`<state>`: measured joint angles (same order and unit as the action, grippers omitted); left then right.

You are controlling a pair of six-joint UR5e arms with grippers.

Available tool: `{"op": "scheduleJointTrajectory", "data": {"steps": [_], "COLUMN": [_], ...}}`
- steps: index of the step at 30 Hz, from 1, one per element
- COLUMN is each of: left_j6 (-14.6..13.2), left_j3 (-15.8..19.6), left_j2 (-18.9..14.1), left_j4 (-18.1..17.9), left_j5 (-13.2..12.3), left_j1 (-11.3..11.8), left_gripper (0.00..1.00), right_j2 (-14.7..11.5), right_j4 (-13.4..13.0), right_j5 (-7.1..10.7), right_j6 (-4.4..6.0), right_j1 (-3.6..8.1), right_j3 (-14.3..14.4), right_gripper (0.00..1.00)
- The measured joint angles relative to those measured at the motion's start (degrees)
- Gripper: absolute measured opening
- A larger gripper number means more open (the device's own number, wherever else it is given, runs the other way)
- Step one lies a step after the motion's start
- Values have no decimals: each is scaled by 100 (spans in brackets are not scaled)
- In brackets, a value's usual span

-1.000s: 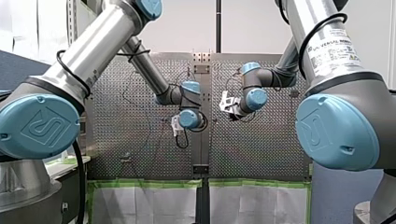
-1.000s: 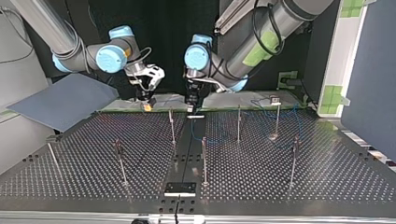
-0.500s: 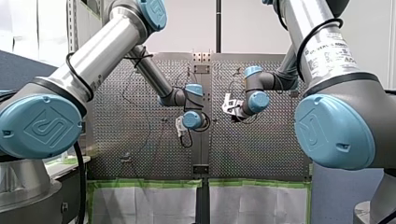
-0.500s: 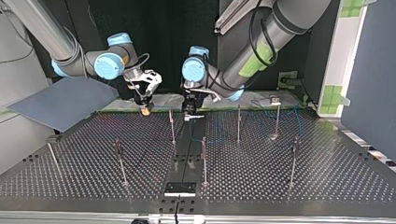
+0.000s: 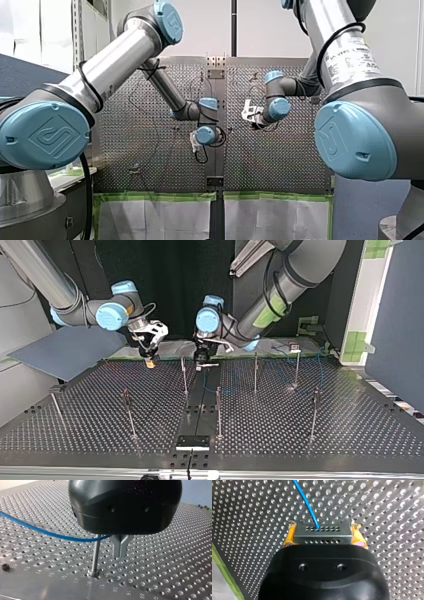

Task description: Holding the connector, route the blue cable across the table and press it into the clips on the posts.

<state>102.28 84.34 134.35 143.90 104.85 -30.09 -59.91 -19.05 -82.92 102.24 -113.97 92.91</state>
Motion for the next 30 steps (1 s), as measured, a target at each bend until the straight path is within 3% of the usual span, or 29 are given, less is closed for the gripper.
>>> {"op": "scheduleJointTrajectory", "data": {"steps": [8, 15, 16, 17, 18, 19, 20, 21, 22, 23, 24, 25, 30], "left_j6": [-4, -136, -169, -200, -236, -261, -288, -327, -358, -395, -448, -490, -634], "left_j3": [-295, -374, -374, -375, -375, -375, -375, -375, -376, -376, -376, -376, -367], "left_j2": [39, 39, 37, 36, 36, 36, 35, 35, 35, 33, 29, 26, -54], "left_j4": [156, 365, 403, 444, 505, 553, 596, 654, 699, 746, 804, 851, 1115], "left_j5": [-31, -29, -27, -24, -13, 3, 25, 63, 96, 134, 189, 233, 488], "left_j1": [115, 222, 227, 231, 233, 231, 226, 217, 206, 193, 173, 158, 47], "left_gripper": [2, 2, 5, 18, 18, 29, 53, 53, 67, 88, 88, 100, 100], "right_j2": [310, 369, 371, 371, 371, 371, 371, 371, 372, 372, 372, 372, 366], "right_j4": [-5, 32, 42, 49, 56, 65, 73, 82, 99, 115, 133, 160, 319], "right_j5": [4, 9, 9, 9, 9, 9, 9, 9, 9, 9, 9, 9, 9], "right_j6": [-8, 26, 26, 25, 23, 21, 18, 15, 10, 7, 4, 0, -8], "right_j1": [58, 137, 145, 150, 155, 159, 161, 164, 167, 170, 175, 182, 221], "right_j3": [-208, -358, -373, -381, -386, -393, -397, -401, -407, -411, -416, -423, -449], "right_gripper": [0, 0, 0, 0, 0, 0, 0, 0, 0, 0, 0, 0, 0]}}
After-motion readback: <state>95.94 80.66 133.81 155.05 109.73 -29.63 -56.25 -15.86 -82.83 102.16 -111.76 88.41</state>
